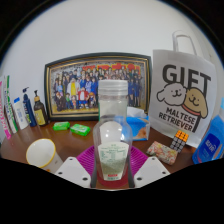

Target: Pour water

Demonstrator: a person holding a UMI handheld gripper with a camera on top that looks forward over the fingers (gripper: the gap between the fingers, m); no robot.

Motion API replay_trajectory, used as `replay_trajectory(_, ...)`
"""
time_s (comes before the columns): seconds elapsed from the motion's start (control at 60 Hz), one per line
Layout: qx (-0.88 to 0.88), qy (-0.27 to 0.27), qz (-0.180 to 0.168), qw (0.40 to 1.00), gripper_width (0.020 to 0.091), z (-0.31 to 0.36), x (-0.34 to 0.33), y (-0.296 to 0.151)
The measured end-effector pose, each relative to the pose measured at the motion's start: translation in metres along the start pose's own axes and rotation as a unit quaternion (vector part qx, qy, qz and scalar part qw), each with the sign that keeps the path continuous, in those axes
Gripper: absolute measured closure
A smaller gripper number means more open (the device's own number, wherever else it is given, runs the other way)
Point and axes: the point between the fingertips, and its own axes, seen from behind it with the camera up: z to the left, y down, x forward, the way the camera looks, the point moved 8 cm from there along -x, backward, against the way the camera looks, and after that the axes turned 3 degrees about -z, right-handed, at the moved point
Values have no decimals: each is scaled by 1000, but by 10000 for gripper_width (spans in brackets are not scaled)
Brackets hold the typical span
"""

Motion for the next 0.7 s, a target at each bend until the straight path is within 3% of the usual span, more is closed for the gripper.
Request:
replay_trajectory(0.167, -20, 2, -18, 1000, 646, -1, 2, 11)
replay_trajectory(0.3, -11, 6, -4, 1000, 533, -3, -1, 13)
replay_trajectory(0.4, -9, 18, 16, 1000, 237, -1, -14, 11)
replay_trajectory(0.7, -24, 61, 69, 995, 251, 42, -144, -7)
